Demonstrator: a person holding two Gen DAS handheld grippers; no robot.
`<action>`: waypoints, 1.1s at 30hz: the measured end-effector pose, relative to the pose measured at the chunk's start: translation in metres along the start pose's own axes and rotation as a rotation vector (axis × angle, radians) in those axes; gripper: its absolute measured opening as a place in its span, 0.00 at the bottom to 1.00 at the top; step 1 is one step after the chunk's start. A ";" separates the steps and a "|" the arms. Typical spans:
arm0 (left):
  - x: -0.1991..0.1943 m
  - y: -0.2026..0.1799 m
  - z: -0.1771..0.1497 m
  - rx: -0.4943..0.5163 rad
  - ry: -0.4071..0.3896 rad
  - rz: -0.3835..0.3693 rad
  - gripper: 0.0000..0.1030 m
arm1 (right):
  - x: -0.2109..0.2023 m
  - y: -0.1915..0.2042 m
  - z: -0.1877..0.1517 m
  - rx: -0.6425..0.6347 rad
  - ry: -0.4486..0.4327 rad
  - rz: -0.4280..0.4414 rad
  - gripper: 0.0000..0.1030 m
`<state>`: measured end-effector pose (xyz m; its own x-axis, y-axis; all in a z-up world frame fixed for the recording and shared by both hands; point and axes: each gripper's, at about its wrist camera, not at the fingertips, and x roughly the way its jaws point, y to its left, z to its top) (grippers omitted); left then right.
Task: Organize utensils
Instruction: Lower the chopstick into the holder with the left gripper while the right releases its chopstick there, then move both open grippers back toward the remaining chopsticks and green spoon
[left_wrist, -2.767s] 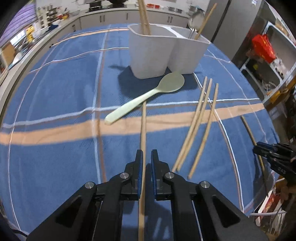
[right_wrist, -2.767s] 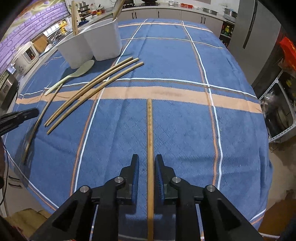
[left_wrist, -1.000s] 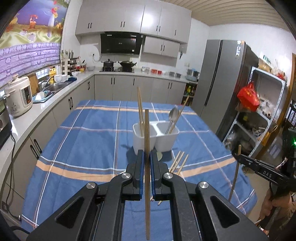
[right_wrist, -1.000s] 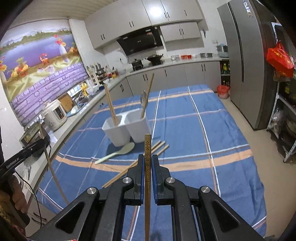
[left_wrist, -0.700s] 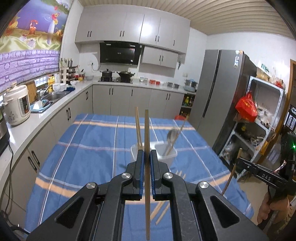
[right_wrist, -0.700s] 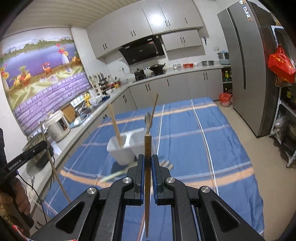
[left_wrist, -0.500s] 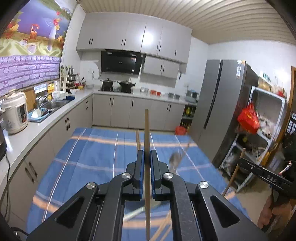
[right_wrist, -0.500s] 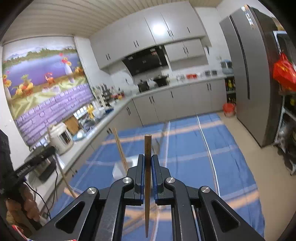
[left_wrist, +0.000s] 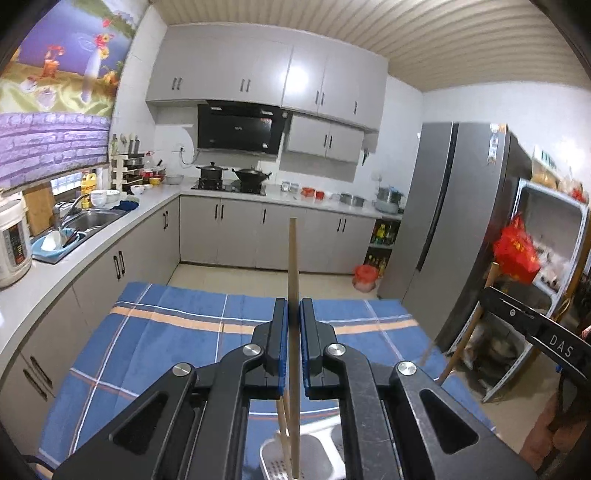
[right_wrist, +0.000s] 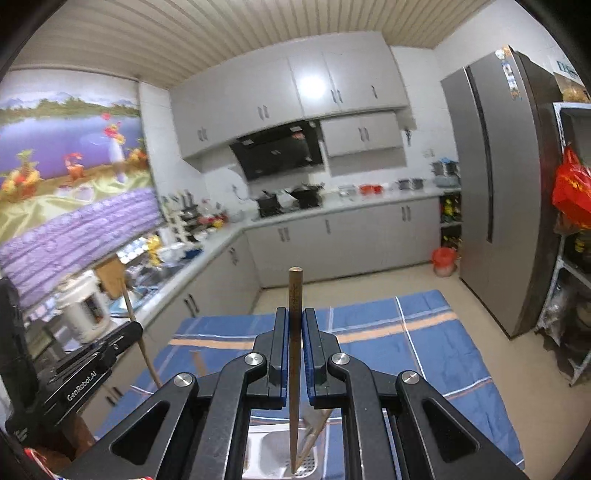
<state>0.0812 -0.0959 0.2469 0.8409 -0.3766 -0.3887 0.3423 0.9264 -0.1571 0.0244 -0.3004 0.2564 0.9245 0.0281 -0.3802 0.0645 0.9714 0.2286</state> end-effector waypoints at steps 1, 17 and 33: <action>0.011 0.000 -0.004 0.003 0.018 -0.004 0.06 | 0.010 -0.004 -0.002 0.009 0.019 -0.007 0.07; 0.040 0.018 -0.034 -0.046 0.129 -0.068 0.11 | 0.061 -0.028 -0.052 0.052 0.214 -0.021 0.16; -0.074 0.060 -0.064 -0.130 0.118 0.105 0.45 | -0.015 -0.050 -0.093 0.056 0.235 0.011 0.43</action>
<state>0.0129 -0.0123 0.2079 0.8118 -0.2821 -0.5113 0.1917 0.9558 -0.2230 -0.0280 -0.3271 0.1675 0.8126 0.0990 -0.5743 0.0817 0.9564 0.2805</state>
